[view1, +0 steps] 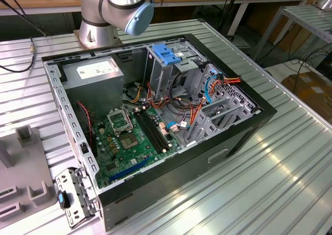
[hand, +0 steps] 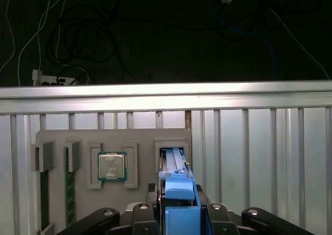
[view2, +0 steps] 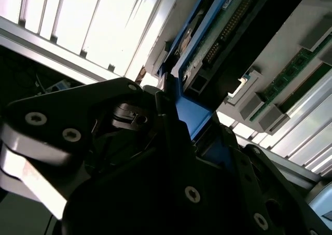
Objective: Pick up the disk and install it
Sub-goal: 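Pick up the disk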
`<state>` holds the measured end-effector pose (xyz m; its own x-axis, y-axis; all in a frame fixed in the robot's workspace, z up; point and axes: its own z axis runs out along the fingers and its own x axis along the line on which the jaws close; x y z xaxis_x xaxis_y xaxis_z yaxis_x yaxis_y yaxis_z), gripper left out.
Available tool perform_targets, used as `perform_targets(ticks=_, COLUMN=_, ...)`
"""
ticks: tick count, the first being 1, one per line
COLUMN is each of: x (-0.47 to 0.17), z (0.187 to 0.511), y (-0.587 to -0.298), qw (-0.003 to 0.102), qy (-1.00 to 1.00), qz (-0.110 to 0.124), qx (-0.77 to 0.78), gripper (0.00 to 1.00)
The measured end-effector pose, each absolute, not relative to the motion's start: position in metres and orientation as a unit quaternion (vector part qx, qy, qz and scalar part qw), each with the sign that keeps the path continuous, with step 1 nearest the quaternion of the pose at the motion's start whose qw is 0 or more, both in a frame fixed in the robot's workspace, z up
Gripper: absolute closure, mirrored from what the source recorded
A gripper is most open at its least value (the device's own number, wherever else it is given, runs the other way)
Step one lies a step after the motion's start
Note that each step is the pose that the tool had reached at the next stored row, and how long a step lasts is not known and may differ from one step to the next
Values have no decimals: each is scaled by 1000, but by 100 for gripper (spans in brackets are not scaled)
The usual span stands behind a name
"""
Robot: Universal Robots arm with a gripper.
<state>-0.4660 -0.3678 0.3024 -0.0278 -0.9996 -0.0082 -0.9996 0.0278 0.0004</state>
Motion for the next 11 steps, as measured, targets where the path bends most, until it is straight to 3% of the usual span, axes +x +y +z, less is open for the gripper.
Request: perform_targets(ticks=11, x=-466, z=302, y=-368, qw=3, qy=717, qz=3, qx=-697, gripper=63)
